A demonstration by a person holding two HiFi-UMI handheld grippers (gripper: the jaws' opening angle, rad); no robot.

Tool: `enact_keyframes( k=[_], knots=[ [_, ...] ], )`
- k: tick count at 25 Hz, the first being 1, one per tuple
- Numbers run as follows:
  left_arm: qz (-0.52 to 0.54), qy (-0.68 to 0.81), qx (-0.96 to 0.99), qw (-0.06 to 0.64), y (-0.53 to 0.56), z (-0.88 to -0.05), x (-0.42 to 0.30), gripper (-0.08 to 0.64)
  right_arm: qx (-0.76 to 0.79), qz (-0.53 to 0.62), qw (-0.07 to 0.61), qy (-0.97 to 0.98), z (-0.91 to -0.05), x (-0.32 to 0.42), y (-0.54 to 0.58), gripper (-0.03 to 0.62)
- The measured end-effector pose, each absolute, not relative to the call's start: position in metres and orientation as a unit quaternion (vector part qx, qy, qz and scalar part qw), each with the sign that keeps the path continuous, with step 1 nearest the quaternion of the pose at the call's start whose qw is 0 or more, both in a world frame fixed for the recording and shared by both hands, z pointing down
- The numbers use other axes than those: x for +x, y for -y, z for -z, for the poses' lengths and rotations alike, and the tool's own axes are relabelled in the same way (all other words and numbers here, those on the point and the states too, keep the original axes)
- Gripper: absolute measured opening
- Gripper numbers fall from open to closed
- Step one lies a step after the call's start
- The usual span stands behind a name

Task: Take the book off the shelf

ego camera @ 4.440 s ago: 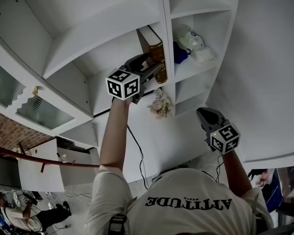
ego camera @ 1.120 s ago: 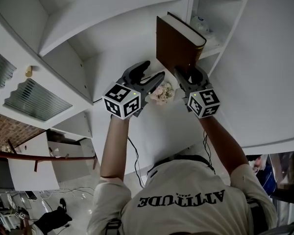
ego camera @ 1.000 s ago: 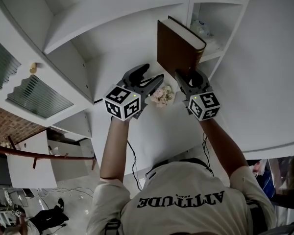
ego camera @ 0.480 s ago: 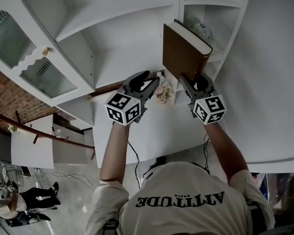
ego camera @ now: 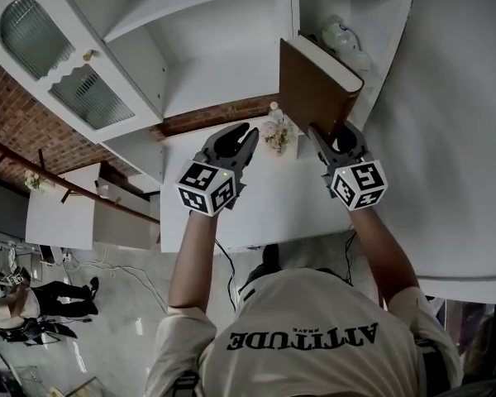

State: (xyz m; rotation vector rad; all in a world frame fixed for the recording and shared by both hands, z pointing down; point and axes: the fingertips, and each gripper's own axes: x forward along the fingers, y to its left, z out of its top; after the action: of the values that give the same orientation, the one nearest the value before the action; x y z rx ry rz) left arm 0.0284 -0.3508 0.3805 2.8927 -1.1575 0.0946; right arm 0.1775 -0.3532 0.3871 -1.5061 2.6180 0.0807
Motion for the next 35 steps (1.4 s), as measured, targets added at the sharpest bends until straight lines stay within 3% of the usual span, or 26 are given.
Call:
enact_keyframes(
  k=[18, 35],
  knots=[
    [-0.012, 0.475, 0.879, 0.038, 0.239, -0.410, -0.035, 0.028, -0.442, 0.002, 0.064, -0.895, -0.416, 0.153, 0.279, 0.222],
    [-0.002, 0.501, 0.864, 0.043, 0.185, -0.430, -0.140, 0.025, -0.467, -0.011, 0.061, -0.882, -0.411, 0.103, 0.242, 0.222]
  ],
)
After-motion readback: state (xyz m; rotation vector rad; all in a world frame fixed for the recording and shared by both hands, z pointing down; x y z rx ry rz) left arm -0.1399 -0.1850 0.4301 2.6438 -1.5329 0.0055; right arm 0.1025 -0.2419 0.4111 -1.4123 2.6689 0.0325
